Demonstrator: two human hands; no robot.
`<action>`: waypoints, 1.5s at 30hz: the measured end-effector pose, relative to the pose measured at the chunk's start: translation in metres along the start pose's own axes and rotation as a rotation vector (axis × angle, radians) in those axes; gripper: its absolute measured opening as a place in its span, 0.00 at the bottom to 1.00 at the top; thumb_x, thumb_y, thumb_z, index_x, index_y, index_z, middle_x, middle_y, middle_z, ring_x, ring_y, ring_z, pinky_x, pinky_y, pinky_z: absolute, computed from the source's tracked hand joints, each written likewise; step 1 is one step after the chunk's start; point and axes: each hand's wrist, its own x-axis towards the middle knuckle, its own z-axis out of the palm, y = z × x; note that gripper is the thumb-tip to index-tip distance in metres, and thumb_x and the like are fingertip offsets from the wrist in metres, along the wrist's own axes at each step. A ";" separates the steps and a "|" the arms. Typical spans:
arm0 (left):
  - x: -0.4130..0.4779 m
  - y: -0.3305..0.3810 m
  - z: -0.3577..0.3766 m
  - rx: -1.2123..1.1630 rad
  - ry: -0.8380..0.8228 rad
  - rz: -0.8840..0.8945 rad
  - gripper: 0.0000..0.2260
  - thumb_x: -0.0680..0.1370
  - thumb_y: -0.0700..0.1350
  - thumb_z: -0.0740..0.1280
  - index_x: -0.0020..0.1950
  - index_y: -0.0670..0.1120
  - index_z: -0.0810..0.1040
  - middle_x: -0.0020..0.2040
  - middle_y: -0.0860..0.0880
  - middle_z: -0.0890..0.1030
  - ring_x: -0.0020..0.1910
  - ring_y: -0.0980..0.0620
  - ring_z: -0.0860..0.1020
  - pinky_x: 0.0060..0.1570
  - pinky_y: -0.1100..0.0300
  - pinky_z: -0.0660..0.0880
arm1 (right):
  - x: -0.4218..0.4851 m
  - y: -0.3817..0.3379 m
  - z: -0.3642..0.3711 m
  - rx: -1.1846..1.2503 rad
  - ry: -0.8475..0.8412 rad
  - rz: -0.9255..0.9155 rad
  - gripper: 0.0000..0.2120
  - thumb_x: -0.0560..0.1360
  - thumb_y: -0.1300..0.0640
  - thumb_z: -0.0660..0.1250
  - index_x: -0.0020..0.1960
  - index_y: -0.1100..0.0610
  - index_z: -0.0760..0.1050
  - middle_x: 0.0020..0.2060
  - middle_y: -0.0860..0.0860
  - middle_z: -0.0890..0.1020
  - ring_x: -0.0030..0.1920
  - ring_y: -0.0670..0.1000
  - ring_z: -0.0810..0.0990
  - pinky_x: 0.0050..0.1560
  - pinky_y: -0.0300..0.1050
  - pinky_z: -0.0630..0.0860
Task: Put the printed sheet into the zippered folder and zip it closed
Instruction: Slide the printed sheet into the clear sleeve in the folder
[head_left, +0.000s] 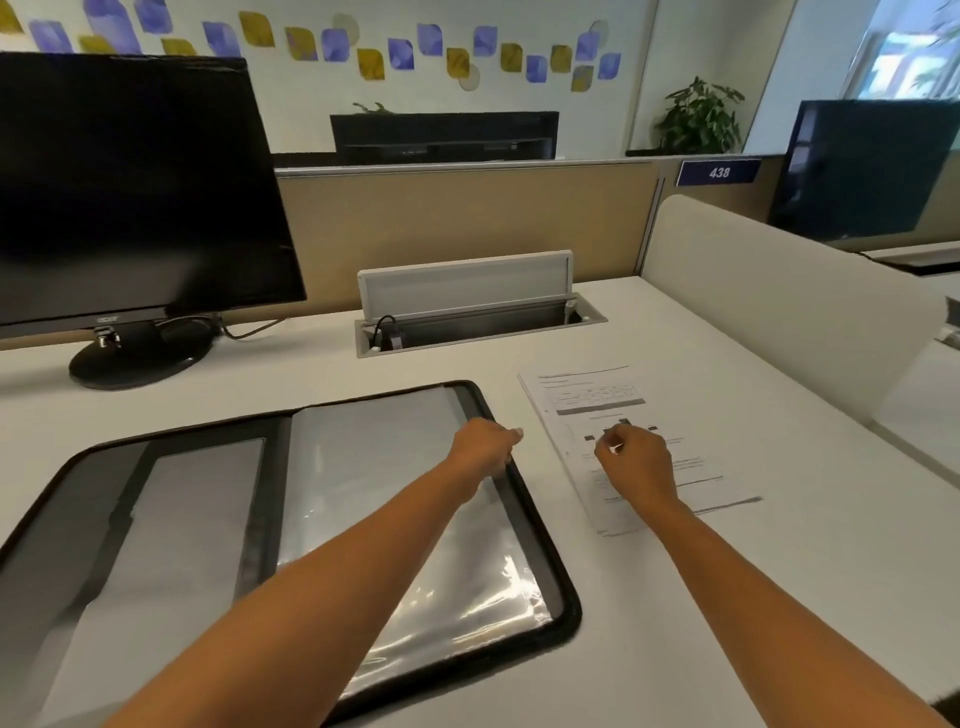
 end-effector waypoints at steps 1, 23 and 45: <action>0.008 0.005 0.009 -0.024 -0.002 -0.034 0.12 0.78 0.46 0.64 0.36 0.42 0.72 0.37 0.46 0.75 0.38 0.51 0.75 0.55 0.55 0.75 | 0.008 0.008 -0.003 -0.019 -0.007 0.030 0.09 0.73 0.59 0.65 0.49 0.63 0.78 0.49 0.60 0.82 0.46 0.56 0.78 0.46 0.44 0.71; 0.067 0.030 0.102 -0.215 0.015 -0.138 0.22 0.76 0.46 0.65 0.67 0.40 0.66 0.65 0.44 0.73 0.62 0.45 0.72 0.52 0.59 0.69 | 0.086 0.070 -0.021 -0.321 -0.127 0.308 0.30 0.74 0.48 0.65 0.67 0.66 0.60 0.64 0.63 0.70 0.66 0.62 0.66 0.64 0.55 0.66; 0.063 -0.003 0.068 -0.536 0.067 -0.165 0.11 0.79 0.37 0.57 0.60 0.42 0.73 0.48 0.44 0.79 0.42 0.47 0.77 0.41 0.55 0.76 | 0.074 0.036 -0.014 -0.044 -0.205 0.389 0.23 0.76 0.55 0.64 0.67 0.63 0.64 0.65 0.60 0.72 0.64 0.60 0.71 0.61 0.49 0.69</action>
